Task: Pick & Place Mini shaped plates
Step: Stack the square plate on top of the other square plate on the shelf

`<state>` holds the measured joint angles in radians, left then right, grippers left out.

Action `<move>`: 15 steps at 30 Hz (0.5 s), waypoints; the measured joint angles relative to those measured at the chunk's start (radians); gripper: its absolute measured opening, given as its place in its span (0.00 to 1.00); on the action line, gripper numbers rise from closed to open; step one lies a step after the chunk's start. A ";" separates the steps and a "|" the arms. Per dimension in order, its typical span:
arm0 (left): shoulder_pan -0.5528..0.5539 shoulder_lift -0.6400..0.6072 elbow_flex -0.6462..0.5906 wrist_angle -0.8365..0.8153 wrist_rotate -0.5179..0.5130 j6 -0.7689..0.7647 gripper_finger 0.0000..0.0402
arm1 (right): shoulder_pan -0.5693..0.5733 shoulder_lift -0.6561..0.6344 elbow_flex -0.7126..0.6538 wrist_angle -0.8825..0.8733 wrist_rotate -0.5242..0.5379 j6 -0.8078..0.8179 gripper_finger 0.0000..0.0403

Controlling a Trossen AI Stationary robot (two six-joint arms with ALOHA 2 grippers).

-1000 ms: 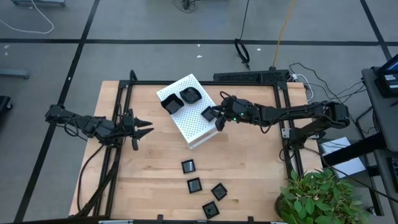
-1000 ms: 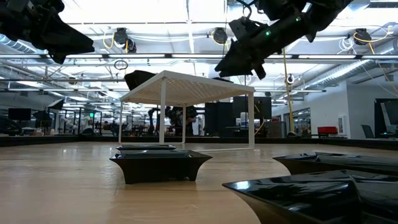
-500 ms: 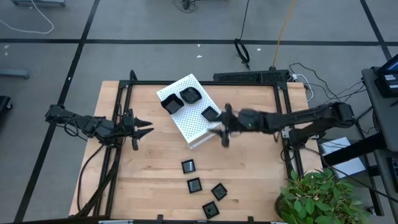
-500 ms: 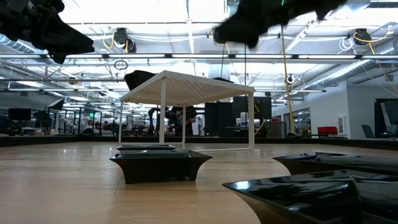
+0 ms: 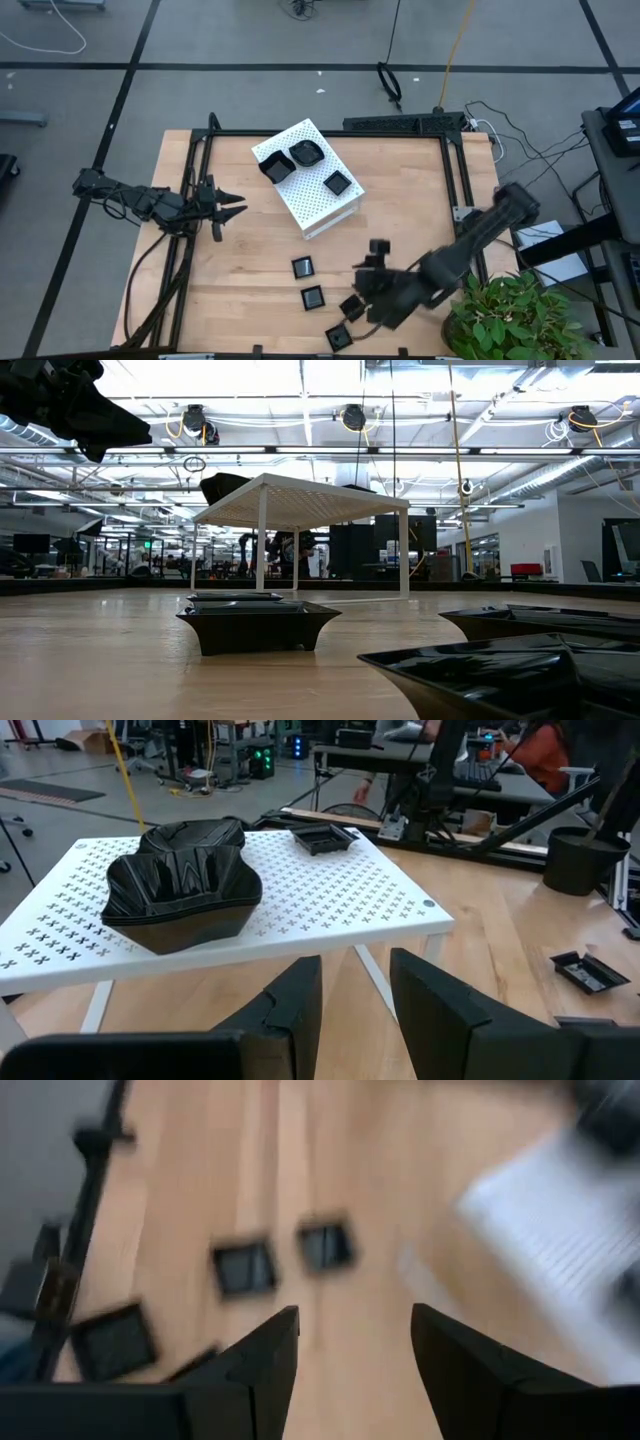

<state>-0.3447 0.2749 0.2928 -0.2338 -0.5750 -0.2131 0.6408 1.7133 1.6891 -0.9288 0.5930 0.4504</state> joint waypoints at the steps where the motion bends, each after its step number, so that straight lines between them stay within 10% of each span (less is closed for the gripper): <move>1: 0.000 0.000 0.000 -0.001 0.000 0.000 0.30 | 0.003 0.034 0.006 -0.028 -0.038 0.075 0.46; 15: 0.000 0.000 0.000 0.000 0.000 0.000 0.30 | -0.006 0.250 -0.037 -0.115 -0.321 0.612 0.44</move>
<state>-0.3447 0.2746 0.2928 -0.2337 -0.5751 -0.2131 0.6350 1.9629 1.6524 -1.0442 0.2717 1.0627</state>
